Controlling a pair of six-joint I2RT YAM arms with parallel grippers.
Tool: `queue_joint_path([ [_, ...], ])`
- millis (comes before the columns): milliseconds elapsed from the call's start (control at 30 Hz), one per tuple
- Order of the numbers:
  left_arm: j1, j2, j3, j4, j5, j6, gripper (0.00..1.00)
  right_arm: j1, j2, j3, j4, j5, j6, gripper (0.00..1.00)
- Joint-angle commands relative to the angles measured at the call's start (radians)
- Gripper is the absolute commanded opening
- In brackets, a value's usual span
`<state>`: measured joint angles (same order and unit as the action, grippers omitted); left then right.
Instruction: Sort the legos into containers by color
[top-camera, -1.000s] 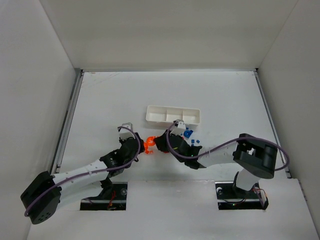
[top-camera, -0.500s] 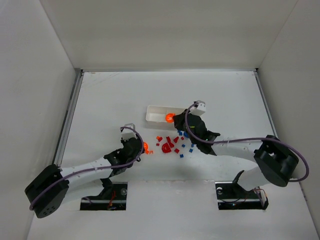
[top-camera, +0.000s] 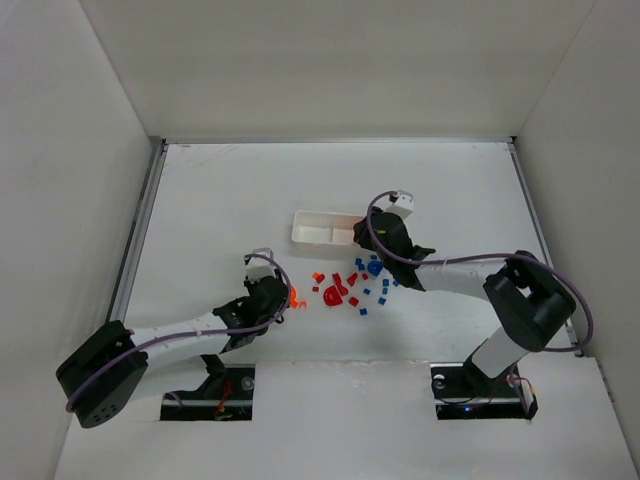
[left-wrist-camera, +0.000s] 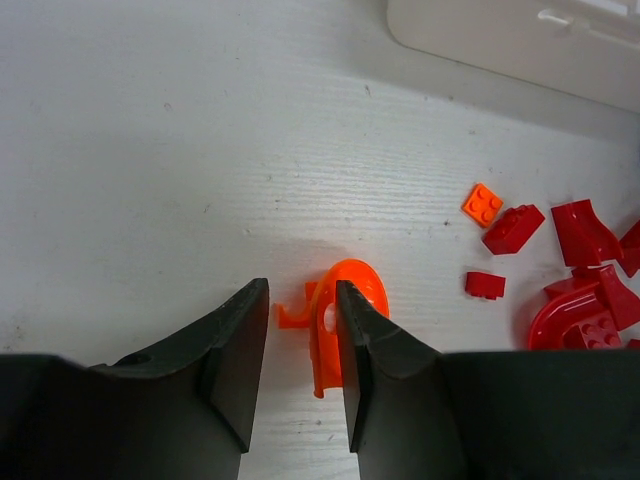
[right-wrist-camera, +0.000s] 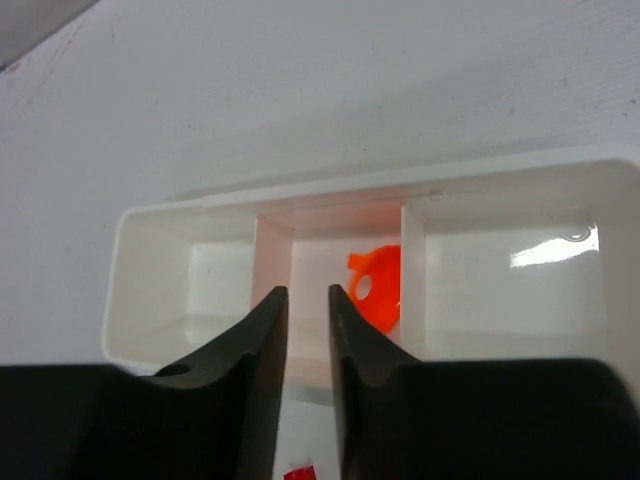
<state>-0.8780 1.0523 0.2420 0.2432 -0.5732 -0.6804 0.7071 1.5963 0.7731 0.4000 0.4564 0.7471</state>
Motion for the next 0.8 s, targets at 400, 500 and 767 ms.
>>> queue_joint_path([
  [400, -0.009, 0.017, 0.042, 0.044, -0.002, 0.019, 0.09, 0.076, -0.275, -0.181, 0.053, 0.033, -0.025, 0.43],
  [500, -0.019, -0.006, 0.042, 0.039, -0.013, 0.021, 0.05, 0.104, -0.317, -0.233, 0.054, 0.051, -0.02, 0.43],
  [767, -0.02, 0.011, 0.059, 0.033, -0.001, 0.024, 0.14, 0.17, -0.447, -0.342, 0.031, 0.122, -0.012, 0.46],
])
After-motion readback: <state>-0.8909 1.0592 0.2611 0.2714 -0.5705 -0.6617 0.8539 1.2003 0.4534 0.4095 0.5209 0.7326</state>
